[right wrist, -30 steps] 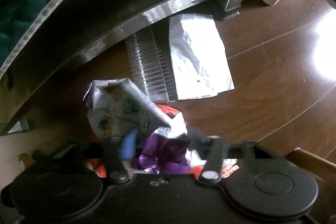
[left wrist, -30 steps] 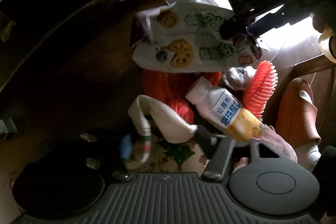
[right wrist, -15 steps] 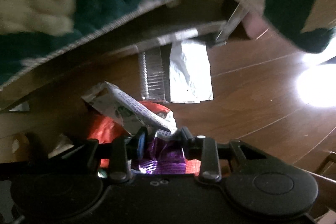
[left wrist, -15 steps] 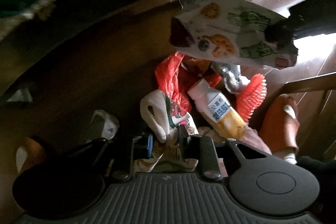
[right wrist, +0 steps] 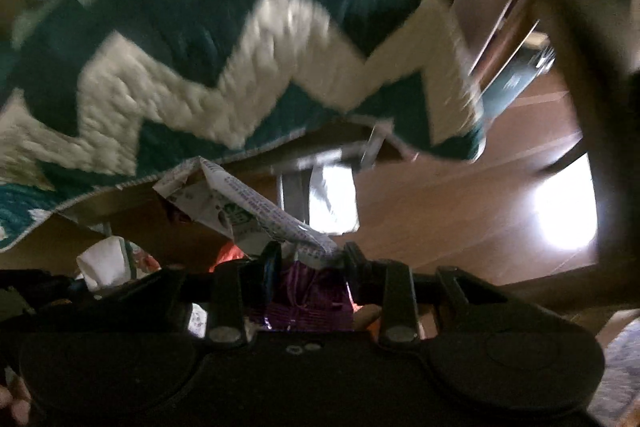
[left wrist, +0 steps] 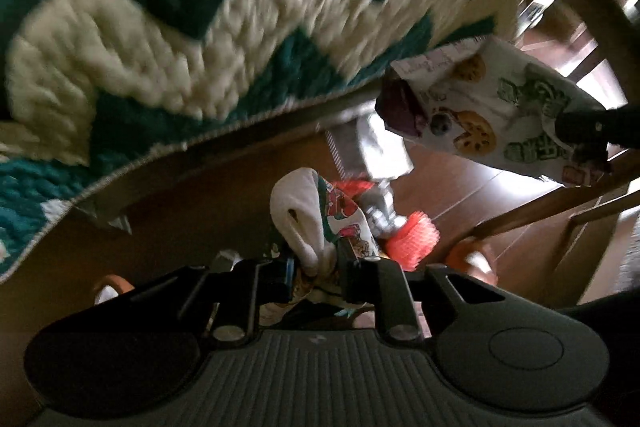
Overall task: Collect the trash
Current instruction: 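Lift both held items and carry them over the dark green trash bin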
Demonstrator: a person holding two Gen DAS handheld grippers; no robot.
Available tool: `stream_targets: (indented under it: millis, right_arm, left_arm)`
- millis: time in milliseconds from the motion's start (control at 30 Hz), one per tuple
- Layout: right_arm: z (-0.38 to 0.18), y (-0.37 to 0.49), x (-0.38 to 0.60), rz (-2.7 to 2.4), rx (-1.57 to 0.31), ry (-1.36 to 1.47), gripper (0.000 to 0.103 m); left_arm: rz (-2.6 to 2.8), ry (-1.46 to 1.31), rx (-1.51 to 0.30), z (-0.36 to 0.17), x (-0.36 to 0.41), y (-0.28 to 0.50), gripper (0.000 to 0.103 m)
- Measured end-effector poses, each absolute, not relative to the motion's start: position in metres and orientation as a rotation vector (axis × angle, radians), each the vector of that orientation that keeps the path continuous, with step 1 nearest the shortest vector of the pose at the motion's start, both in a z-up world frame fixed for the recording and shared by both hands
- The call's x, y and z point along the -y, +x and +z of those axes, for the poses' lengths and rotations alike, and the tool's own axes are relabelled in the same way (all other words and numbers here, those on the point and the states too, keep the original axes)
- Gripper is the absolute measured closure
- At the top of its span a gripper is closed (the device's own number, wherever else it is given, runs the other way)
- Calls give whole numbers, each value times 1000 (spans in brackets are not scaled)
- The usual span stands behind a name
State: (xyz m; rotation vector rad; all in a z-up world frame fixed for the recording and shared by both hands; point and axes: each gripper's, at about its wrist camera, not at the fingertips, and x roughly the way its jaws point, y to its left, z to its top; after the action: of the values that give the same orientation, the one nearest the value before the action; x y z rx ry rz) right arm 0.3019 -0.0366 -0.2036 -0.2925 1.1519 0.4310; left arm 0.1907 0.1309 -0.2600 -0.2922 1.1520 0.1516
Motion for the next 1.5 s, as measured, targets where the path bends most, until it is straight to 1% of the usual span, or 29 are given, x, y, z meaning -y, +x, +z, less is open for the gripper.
stream_targets:
  millis: [133, 367, 567, 667, 800, 1067, 1300, 1500]
  right_arm:
    - [-146, 276, 62, 438, -1042, -276, 71]
    - [-64, 239, 113, 461, -885, -225, 71]
    - [-14, 214, 147, 486, -763, -184, 72]
    - [10, 201, 164, 489, -691, -179, 73]
    - [40, 188, 190, 471, -603, -175, 73]
    - [95, 191, 233, 415, -498, -176, 73]
    - [141, 225, 272, 312, -447, -133, 73]
    - [168, 259, 309, 165, -402, -168, 73]
  left_arm:
    - [151, -279, -1055, -206, -120, 172, 84]
    - [173, -256, -895, -102, -100, 149, 83]
    - [165, -236, -765, -19, -73, 131, 83]
    - [145, -225, -718, 12, -58, 127, 83]
    - [110, -207, -667, 48, -36, 125, 83]
    - [56, -137, -583, 106, -1, 135, 83]
    - [-3, -117, -523, 147, 32, 162, 84]
    - [-88, -91, -466, 195, 76, 201, 84]
